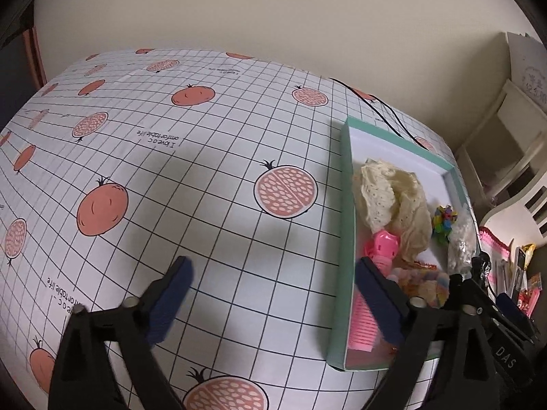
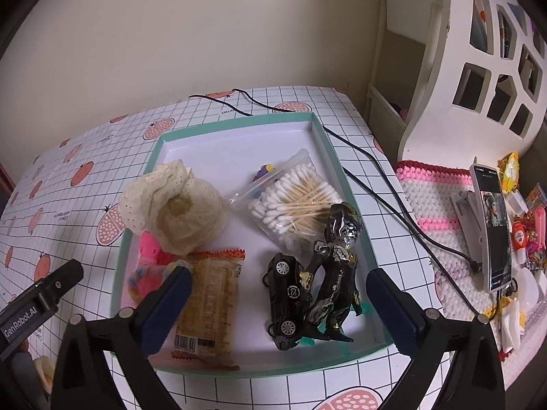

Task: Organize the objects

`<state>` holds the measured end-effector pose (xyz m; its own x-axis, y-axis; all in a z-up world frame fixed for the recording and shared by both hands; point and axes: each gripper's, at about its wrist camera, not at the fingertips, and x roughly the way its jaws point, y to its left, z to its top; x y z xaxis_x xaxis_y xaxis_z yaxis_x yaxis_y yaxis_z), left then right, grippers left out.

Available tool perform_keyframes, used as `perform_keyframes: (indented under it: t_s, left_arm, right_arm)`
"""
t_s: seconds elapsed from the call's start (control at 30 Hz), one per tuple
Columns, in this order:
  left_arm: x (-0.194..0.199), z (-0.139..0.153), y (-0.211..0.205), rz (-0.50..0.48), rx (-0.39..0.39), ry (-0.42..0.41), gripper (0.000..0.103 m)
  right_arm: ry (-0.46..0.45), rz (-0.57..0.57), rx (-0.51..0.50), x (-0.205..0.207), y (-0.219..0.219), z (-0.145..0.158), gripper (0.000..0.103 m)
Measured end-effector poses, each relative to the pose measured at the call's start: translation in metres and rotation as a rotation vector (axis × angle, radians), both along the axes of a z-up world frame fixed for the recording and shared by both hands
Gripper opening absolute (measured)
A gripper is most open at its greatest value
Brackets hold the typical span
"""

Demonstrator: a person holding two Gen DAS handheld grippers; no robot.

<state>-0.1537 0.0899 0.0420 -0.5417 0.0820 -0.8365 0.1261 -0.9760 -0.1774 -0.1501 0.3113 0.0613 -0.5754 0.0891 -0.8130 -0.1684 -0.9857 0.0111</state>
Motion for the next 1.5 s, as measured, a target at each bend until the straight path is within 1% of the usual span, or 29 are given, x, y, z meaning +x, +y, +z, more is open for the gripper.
perform_keyframes:
  t_s: [0.17,0.37,0.57,0.7,0.8,1.1,1.23,1.4,1.5]
  left_arm:
    - [-0.002,-0.003,0.001,-0.005,-0.019,-0.01,0.103]
    - [0.0,-0.001,0.003,-0.02,-0.013,-0.021,0.103]
    - [0.004,0.011,-0.001,-0.022,-0.001,0.022,0.103]
    - [0.009,0.023,-0.009,-0.026,0.022,0.055,0.103]
    - [0.014,0.033,-0.015,-0.03,0.024,0.077,0.103]
    - [0.029,0.06,-0.031,-0.09,-0.044,0.169,0.103]
    - [0.036,0.069,-0.035,-0.091,-0.111,0.194,0.103]
    - [0.048,0.078,-0.04,-0.128,-0.121,0.229,0.103]
    - [0.057,0.08,-0.04,-0.149,-0.123,0.233,0.103]
  right_arm:
    - [-0.006,0.004,0.004,0.0,-0.001,-0.001,0.103]
    - [-0.007,0.011,0.018,0.002,-0.002,0.0,0.103]
    - [0.002,0.018,0.027,0.007,-0.005,0.005,0.103]
    - [0.013,0.02,0.02,0.015,-0.009,0.012,0.103]
    - [0.02,0.013,0.014,0.021,-0.012,0.018,0.103]
    - [0.019,-0.019,0.001,0.037,-0.019,0.03,0.103]
    - [0.021,-0.035,-0.003,0.045,-0.022,0.035,0.103]
    - [0.034,-0.043,-0.013,0.055,-0.027,0.042,0.103]
    - [0.035,-0.045,-0.006,0.06,-0.031,0.045,0.103]
